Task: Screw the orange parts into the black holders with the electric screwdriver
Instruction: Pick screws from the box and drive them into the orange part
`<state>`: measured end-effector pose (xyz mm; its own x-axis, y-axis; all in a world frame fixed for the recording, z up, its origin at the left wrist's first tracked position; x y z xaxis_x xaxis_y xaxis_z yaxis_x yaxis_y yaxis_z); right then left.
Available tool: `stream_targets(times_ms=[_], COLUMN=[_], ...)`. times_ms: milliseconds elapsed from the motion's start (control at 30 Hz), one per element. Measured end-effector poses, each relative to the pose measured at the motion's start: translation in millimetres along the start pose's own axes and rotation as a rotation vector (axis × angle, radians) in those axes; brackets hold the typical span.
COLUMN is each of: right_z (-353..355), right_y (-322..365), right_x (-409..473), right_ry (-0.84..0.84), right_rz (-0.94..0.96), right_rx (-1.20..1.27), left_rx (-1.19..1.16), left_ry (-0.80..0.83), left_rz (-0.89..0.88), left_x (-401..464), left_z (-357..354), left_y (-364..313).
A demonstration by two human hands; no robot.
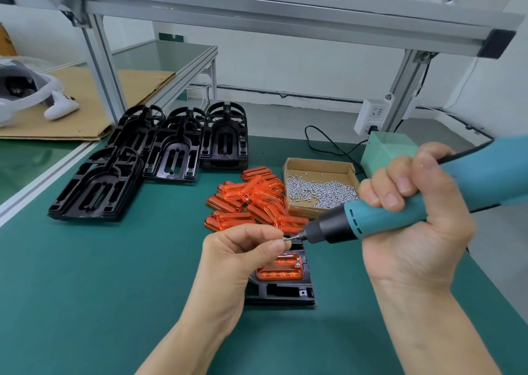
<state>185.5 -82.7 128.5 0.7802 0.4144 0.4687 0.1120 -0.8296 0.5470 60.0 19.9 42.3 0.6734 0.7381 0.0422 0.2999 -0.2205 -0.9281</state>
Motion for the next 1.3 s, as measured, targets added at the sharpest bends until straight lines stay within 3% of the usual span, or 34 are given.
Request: stream_targets(times_ms=[100,500,567,700,867,1300], right_z=[-1,0,1,5,7,4], right_y=[-1,-19,-24,-40,-64,-89], right_x=[-1,9,10,8,1,-1], right_ry=[0.069,0.063,0.08,0.108,0.186,0.319], right_rz=[-0.008,-0.08,-0.102,-0.175,-0.243,-0.304], right_rx=[0.005,0.029,0.028,-0.021,-0.129,-0.264], left_rx=[-0.035,0.05,0.152,0.663,1.147,1.185], left_ry=[0.053,0.087,0.069,-0.018,0.142,0.08], left_rz=[0.057,0.0,-0.025,-0.034,-0.046,-0.093], left_x=[1,5,5,-2,-11,-5], left_z=[-1,13,22,45,41,50], left_y=[2,3,0,0,11,25])
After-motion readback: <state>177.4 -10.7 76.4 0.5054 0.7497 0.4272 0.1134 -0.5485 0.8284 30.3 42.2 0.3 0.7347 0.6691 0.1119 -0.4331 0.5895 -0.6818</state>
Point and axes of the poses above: each hand's wrist, its own x-axis towards the middle knuckle, its own z-axis out of the back of the hand, y = z × x, the point moved 3 cm from there along x, towards the middle knuckle, and after that the axes turned 2 degrees about z, right-handed, at the moved point
